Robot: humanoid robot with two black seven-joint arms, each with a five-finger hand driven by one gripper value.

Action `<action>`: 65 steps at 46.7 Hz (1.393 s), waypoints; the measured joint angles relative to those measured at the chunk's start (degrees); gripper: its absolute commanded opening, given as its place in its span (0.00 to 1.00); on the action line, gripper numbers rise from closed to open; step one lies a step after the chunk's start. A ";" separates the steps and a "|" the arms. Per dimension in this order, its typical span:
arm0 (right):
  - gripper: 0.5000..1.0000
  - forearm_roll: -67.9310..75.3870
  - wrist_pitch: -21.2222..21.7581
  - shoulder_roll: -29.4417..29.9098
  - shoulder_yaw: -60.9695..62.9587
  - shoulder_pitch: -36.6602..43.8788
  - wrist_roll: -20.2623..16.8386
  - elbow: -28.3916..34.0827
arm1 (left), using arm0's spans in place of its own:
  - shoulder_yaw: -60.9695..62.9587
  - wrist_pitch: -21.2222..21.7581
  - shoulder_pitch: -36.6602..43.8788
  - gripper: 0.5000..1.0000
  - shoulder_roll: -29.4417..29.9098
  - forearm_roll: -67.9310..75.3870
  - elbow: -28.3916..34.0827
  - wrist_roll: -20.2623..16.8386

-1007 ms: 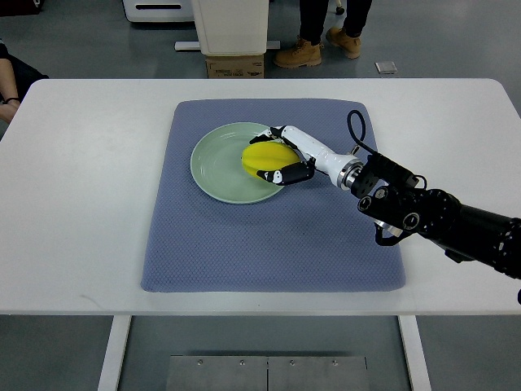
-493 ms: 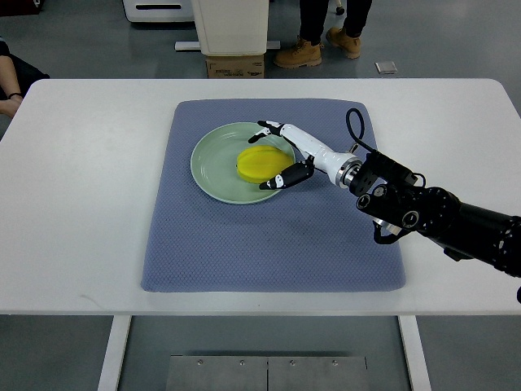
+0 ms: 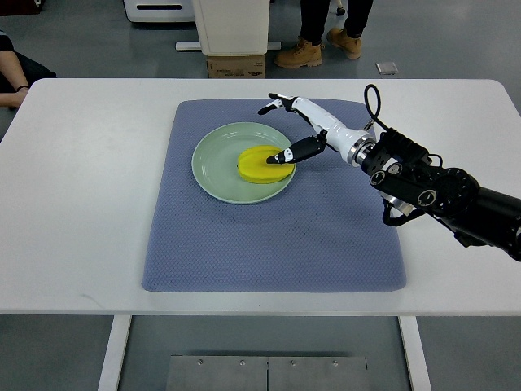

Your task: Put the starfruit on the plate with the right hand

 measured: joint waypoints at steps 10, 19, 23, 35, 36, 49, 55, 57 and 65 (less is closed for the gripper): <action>1.00 4.39 1.71 -5.44 1.43 -0.28 -0.06 -0.14 | 0.00 -0.01 -0.03 1.00 0.00 0.00 0.00 -0.01; 1.00 8.19 1.78 -10.58 5.29 -2.36 0.72 -0.67 | 0.00 0.01 0.00 1.00 0.00 0.00 0.00 0.00; 1.00 8.44 1.89 -11.72 9.13 -4.65 2.02 -0.65 | 0.00 0.01 -0.04 1.00 0.00 0.00 0.00 0.02; 1.00 8.62 5.02 -13.42 20.80 -9.24 2.76 -1.53 | 0.00 0.02 -0.04 1.00 0.00 -0.01 0.01 0.04; 1.00 8.72 5.05 -13.42 21.73 -9.50 2.64 -1.92 | 0.00 0.02 -0.06 1.00 0.00 -0.01 0.01 0.03; 1.00 19.75 7.64 -13.46 28.03 -12.26 -2.43 -4.96 | 0.00 0.00 -0.01 1.00 0.00 -0.01 -0.01 0.00; 1.00 24.47 8.28 -13.48 29.18 -12.66 -3.27 -6.40 | 0.00 0.00 -0.05 1.00 0.00 -0.01 0.00 0.00; 1.00 25.48 8.84 -13.47 29.58 -13.17 -3.61 -6.59 | 0.00 0.00 -0.06 1.00 0.00 -0.01 0.00 0.00; 1.00 26.54 11.27 -12.95 31.90 -14.79 -5.49 -6.70 | 0.00 0.00 0.00 1.00 0.00 -0.01 0.00 0.00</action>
